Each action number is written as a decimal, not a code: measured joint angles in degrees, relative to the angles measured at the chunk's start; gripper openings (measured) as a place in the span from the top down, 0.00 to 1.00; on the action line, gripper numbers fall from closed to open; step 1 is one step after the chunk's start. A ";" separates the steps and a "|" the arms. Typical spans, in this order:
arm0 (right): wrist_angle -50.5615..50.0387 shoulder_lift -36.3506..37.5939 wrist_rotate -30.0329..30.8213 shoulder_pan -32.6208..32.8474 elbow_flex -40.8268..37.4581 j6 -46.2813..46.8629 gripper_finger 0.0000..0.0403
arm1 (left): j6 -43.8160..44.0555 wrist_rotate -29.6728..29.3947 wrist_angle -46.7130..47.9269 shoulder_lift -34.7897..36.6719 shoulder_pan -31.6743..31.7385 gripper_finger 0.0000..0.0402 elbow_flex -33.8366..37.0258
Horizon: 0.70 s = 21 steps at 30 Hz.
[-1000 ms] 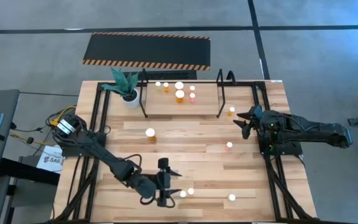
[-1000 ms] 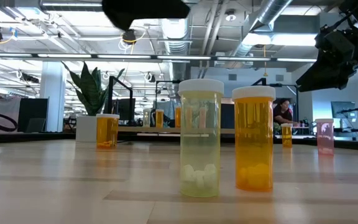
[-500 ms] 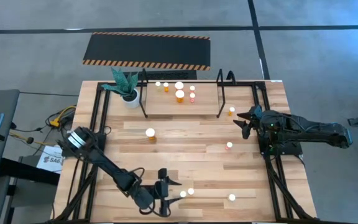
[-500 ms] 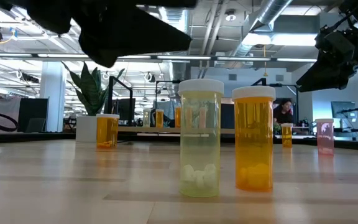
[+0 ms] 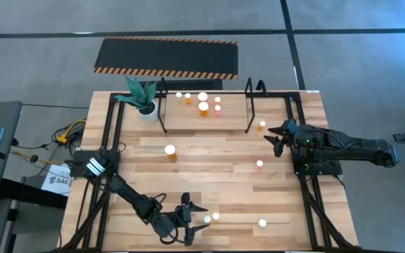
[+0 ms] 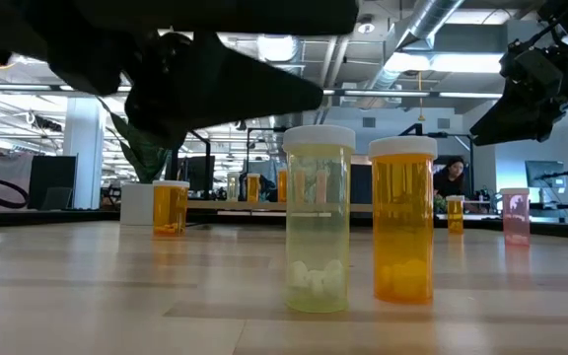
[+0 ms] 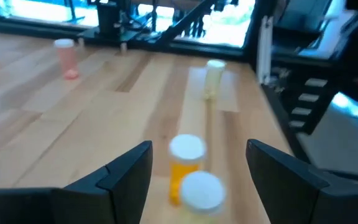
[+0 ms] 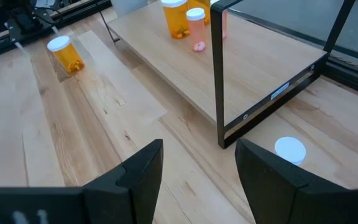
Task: Pick and place medicine bottles onto shelf by color
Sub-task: Put the left yellow pill bottle on the shelf aligned with the other yellow pill bottle
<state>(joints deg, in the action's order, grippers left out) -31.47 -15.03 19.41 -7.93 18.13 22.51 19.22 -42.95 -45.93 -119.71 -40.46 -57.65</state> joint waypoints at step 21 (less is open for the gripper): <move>0.14 0.00 -0.01 0.01 0.00 0.01 0.44 | 6.24 3.22 5.73 -0.40 1.24 0.39 -0.02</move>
<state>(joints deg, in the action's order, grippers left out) -31.33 -15.03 19.40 -7.92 18.13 22.52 25.46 -39.73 -40.20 -120.11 -39.22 -57.67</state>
